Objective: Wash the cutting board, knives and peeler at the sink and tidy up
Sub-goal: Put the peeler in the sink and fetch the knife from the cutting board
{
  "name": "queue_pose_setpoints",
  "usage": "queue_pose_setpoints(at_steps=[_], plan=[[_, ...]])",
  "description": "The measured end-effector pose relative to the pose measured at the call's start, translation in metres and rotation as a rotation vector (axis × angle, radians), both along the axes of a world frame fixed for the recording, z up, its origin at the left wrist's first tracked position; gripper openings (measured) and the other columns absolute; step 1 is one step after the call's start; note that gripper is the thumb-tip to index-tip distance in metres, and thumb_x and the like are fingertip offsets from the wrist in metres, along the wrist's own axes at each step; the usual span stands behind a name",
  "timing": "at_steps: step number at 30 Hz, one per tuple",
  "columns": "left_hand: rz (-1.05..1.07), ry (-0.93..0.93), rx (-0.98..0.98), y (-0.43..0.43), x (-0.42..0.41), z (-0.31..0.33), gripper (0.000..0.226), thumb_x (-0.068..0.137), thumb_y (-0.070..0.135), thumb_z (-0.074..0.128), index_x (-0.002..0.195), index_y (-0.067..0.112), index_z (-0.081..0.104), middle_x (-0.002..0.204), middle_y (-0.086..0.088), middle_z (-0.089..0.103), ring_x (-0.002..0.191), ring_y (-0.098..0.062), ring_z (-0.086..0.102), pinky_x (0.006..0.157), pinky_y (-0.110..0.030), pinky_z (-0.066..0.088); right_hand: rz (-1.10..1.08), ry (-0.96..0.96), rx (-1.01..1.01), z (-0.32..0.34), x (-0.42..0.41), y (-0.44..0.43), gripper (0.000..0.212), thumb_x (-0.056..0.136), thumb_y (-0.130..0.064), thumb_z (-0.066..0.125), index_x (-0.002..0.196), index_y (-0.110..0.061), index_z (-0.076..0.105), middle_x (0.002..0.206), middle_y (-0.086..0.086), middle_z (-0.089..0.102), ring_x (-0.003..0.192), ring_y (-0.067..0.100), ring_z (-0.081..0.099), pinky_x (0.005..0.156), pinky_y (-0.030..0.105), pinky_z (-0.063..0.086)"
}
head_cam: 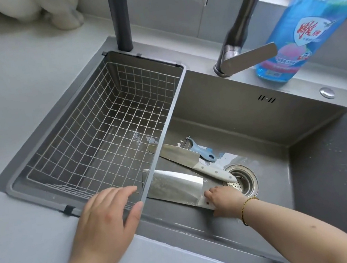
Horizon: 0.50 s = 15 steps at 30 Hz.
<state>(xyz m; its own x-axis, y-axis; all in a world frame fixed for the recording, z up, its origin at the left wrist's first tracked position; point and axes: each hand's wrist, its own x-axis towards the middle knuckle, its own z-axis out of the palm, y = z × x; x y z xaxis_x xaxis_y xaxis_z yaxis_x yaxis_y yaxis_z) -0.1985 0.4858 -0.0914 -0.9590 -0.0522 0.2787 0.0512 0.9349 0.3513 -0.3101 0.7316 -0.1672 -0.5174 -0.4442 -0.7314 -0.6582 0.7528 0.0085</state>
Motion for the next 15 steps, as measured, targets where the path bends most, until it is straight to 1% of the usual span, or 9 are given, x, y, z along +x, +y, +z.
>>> queue_pose_setpoints(at_steps=[2, 3, 5, 6, 9, 11, 12, 13, 15], plan=[[-0.003, 0.004, 0.001, 0.000, 0.000, 0.001, 0.067, 0.096, 0.051, 0.015, 0.091, 0.011, 0.068, 0.080, 0.003, 0.069, 0.086, -0.011, 0.046, 0.076, -0.026, 0.032, -0.003, 0.029, 0.017, 0.011, -0.002, 0.005, 0.039, 0.089, -0.021, 0.053, 0.122, -0.003, 0.043, 0.124, 0.016, 0.050, 0.115, 0.031, 0.048, 0.087, 0.037, 0.042], [-0.007, 0.007, 0.002, 0.000, 0.000, 0.002, 0.062, 0.096, 0.049, 0.019, 0.090, 0.011, 0.068, 0.080, 0.003, 0.069, 0.086, -0.011, 0.045, 0.076, -0.026, 0.032, -0.002, 0.050, 0.034, 0.016, -0.002, 0.007, 0.036, 0.090, -0.019, 0.050, 0.121, -0.003, 0.044, 0.124, 0.016, 0.051, 0.114, 0.031, 0.049, 0.086, 0.036, 0.043], [-0.005, 0.017, 0.013, 0.001, 0.001, 0.005, 0.045, 0.090, 0.041, 0.034, 0.090, 0.012, 0.068, 0.079, 0.003, 0.070, 0.086, -0.012, 0.045, 0.075, -0.026, 0.031, -0.004, 0.110, 0.072, 0.029, -0.001, 0.010, 0.030, 0.090, -0.013, 0.045, 0.119, -0.004, 0.047, 0.122, 0.014, 0.054, 0.113, 0.031, 0.050, 0.082, 0.034, 0.043], [-0.002, 0.023, 0.013, 0.001, 0.001, 0.005, 0.039, 0.084, 0.036, 0.038, 0.091, 0.012, 0.068, 0.079, 0.003, 0.070, 0.086, -0.012, 0.045, 0.074, -0.025, 0.031, -0.014, 0.138, 0.086, 0.036, 0.001, 0.011, 0.030, 0.090, -0.011, 0.044, 0.119, -0.004, 0.047, 0.121, 0.014, 0.055, 0.113, 0.031, 0.051, 0.079, 0.033, 0.042], [-0.027, 0.027, 0.060, 0.001, 0.004, 0.010, 0.034, 0.080, 0.030, 0.040, 0.093, 0.013, 0.066, 0.079, 0.004, 0.070, 0.086, -0.012, 0.046, 0.074, -0.024, 0.032, -0.101, 0.201, 0.089, 0.062, 0.009, 0.007, 0.030, 0.091, -0.014, 0.044, 0.119, -0.005, 0.047, 0.114, 0.012, 0.058, 0.106, 0.030, 0.054, 0.071, 0.031, 0.038], [-0.053, -0.005, 0.109, -0.001, 0.008, 0.018, 0.033, 0.079, 0.027, 0.039, 0.091, 0.013, 0.067, 0.079, 0.004, 0.070, 0.079, -0.008, 0.056, 0.072, -0.022, 0.042, -0.148, 0.250, 0.044, 0.083, 0.020, 0.000, 0.027, 0.091, -0.018, 0.045, 0.116, -0.008, 0.049, 0.104, 0.010, 0.057, 0.097, 0.028, 0.054, 0.070, 0.031, 0.039], [-0.058, -0.024, 0.142, -0.001, 0.011, 0.021, 0.036, 0.079, 0.027, 0.038, 0.091, 0.012, 0.068, 0.081, 0.003, 0.071, 0.078, -0.011, 0.062, 0.070, -0.021, 0.046, -0.155, 0.274, 0.017, 0.093, 0.028, -0.005, 0.026, 0.091, -0.021, 0.046, 0.115, -0.009, 0.050, 0.103, 0.009, 0.057, 0.095, 0.027, 0.054, 0.071, 0.031, 0.041], [-0.050, -0.056, 0.209, -0.002, 0.014, 0.026, 0.040, 0.080, 0.028, 0.036, 0.095, 0.010, 0.068, 0.087, 0.001, 0.071, 0.081, -0.015, 0.065, 0.071, -0.022, 0.047, -0.164, 0.295, -0.014, 0.104, 0.036, -0.011, 0.026, 0.091, -0.023, 0.046, 0.114, -0.012, 0.050, 0.103, 0.007, 0.057, 0.095, 0.026, 0.054, 0.071, 0.030, 0.041], [0.003, -0.096, 0.336, -0.008, 0.022, 0.033, 0.044, 0.086, 0.028, 0.034, 0.109, 0.009, 0.065, 0.106, -0.002, 0.067, 0.099, -0.018, 0.060, 0.082, -0.020, 0.039, -0.202, 0.330, -0.091, 0.127, 0.052, -0.028, 0.025, 0.092, -0.027, 0.046, 0.113, -0.016, 0.051, 0.107, 0.004, 0.057, 0.095, 0.025, 0.054, 0.069, 0.026, 0.036]])
